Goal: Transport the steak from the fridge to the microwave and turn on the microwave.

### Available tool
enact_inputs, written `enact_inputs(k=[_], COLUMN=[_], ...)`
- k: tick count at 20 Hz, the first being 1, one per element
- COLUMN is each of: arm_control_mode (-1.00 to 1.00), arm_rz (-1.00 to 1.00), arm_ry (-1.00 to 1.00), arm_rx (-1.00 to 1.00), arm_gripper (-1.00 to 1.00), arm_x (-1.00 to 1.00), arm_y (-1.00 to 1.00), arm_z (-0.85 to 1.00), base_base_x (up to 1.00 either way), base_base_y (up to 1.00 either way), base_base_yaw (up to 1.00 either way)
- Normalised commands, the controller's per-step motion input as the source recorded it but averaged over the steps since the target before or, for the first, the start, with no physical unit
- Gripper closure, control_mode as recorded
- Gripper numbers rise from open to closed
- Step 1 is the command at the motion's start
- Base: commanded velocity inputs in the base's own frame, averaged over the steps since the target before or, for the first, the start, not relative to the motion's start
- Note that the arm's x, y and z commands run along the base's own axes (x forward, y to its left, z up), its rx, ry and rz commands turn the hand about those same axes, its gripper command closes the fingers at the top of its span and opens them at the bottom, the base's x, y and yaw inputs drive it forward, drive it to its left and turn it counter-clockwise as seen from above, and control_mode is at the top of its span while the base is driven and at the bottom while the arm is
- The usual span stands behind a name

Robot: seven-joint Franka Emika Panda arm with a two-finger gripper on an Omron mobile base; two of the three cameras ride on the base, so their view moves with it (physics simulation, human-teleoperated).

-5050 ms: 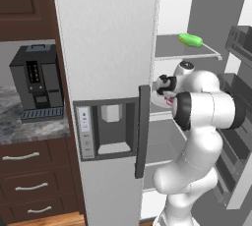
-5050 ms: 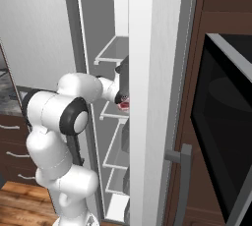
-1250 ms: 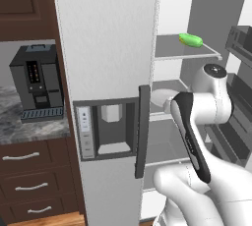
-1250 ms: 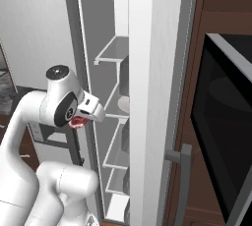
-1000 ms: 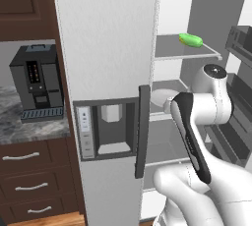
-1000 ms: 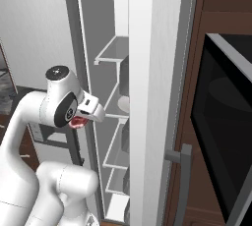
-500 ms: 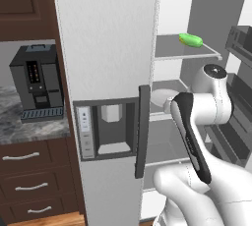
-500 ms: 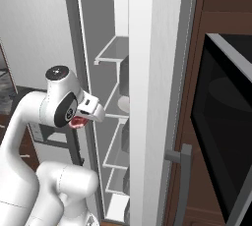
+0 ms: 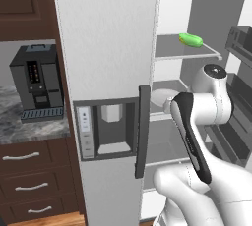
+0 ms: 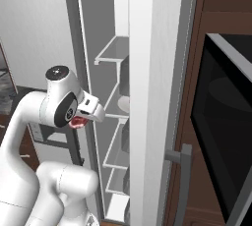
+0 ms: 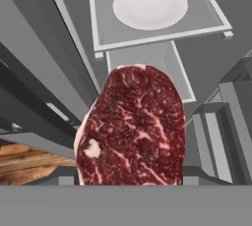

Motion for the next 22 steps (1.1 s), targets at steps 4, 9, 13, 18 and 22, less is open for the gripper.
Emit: enact_inputs(k=[4,9,13,18,22], arm_control_mode=[1.0,1.0,1.0,1.0,1.0], arm_rz=[0.0,0.0,0.0,0.0,0.0], arm_ry=[0.0,0.0,0.0,0.0,0.0], arm_rx=[0.0,0.0,0.0,0.0,0.0], arm_gripper=[1.0,1.0,1.0,1.0,1.0], arm_x=[0.0,0.0,0.0,0.0,0.0], arm_y=[0.0,0.0,0.0,0.0,0.0], arm_z=[0.0,0.0,0.0,0.0,0.0], base_base_x=[0.0,0.0,-0.12,-0.4,-0.45], base_base_y=[0.43,0.6,0.54,0.38,0.35], base_base_yaw=[-0.02,-0.02,-0.15,-0.52,-0.51])
